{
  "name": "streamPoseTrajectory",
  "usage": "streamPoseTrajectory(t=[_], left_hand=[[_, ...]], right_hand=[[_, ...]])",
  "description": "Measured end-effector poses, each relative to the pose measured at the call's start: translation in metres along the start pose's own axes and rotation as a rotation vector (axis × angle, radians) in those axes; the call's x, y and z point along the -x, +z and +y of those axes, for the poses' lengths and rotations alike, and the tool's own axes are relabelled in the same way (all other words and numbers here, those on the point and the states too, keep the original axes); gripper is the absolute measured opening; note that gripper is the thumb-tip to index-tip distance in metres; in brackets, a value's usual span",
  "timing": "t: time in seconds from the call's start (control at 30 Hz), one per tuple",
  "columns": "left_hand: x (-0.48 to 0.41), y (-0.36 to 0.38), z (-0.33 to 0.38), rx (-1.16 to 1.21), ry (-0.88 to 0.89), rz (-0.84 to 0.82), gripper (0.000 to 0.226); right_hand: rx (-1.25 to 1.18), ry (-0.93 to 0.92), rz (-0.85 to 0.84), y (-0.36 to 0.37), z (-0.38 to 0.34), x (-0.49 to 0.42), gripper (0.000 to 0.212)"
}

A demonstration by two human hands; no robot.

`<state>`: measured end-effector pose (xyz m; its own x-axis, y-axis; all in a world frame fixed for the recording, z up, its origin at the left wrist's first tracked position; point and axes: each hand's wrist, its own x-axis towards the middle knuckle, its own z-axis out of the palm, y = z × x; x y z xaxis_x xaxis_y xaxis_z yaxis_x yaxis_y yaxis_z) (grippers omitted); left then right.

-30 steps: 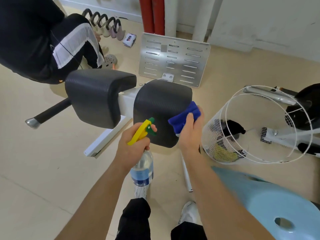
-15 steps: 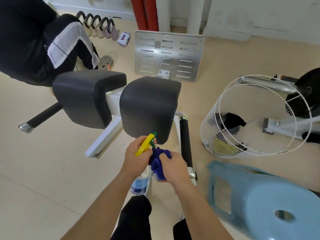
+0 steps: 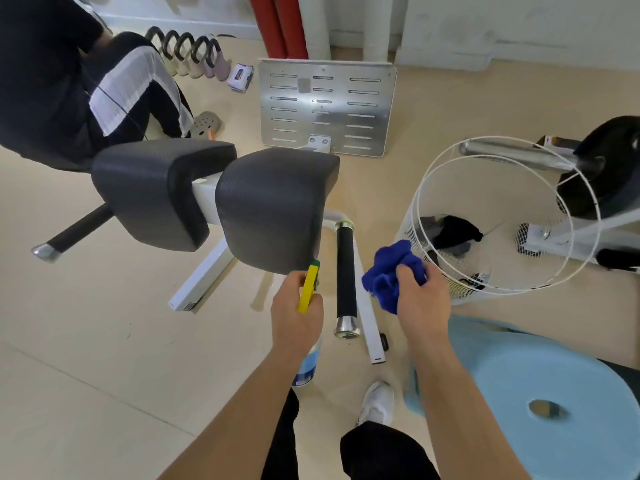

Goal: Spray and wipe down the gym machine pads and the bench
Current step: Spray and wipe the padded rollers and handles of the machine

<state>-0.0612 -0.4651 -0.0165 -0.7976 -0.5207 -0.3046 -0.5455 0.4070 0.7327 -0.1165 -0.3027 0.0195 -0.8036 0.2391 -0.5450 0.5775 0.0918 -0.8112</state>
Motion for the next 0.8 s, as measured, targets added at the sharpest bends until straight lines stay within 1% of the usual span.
streamPoseTrajectory(t=[0.07, 0.17, 0.27, 0.37, 0.4, 0.43, 0.5, 0.57, 0.6, 0.67, 0.73, 0.8], left_hand=[[0.003, 0.002, 0.000, -0.020, -0.027, 0.017, 0.007], [0.010, 0.000, -0.003, -0.036, -0.084, 0.046, 0.011], [0.013, -0.003, -0.009, -0.019, -0.092, 0.061, 0.009], [0.016, -0.008, -0.009, 0.005, -0.057, 0.035, 0.023], [0.015, -0.011, -0.008, 0.015, -0.033, 0.034, 0.026], [0.013, -0.014, -0.006, 0.026, -0.011, 0.039, 0.028], [0.008, -0.021, 0.001, 0.067, 0.034, 0.066, 0.032], [-0.002, -0.032, 0.011, 0.097, 0.093, 0.112, 0.035], [-0.007, -0.037, 0.014, 0.107, 0.113, 0.123, 0.033], [-0.019, -0.047, 0.019, 0.097, 0.135, 0.129, 0.030], [-0.029, -0.056, 0.020, 0.053, 0.165, 0.151, 0.029], [-0.035, -0.065, 0.023, 0.030, 0.186, 0.185, 0.025]], right_hand=[[-0.008, 0.005, -0.010, 0.001, 0.003, 0.003, 0.008], [-0.036, 0.030, -0.016, 0.007, 0.009, 0.007, 0.007], [-0.061, 0.033, -0.025, 0.013, 0.007, 0.012, 0.007], [-0.116, -0.007, -0.025, 0.025, -0.001, 0.012, 0.006], [-0.149, -0.043, -0.041, 0.031, -0.005, 0.011, 0.009], [-0.179, -0.091, -0.079, 0.039, -0.010, 0.008, 0.021], [-0.153, -0.203, -0.189, 0.063, -0.023, 0.000, 0.046], [-0.145, -0.262, -0.255, 0.098, -0.034, -0.014, 0.049], [-0.156, -0.271, -0.245, 0.116, -0.035, -0.018, 0.047], [-0.177, -0.222, -0.143, 0.144, -0.020, -0.020, 0.038], [-0.175, -0.143, -0.054, 0.158, 0.013, -0.009, 0.037], [-0.120, -0.111, 0.004, 0.162, 0.029, 0.006, 0.037]])
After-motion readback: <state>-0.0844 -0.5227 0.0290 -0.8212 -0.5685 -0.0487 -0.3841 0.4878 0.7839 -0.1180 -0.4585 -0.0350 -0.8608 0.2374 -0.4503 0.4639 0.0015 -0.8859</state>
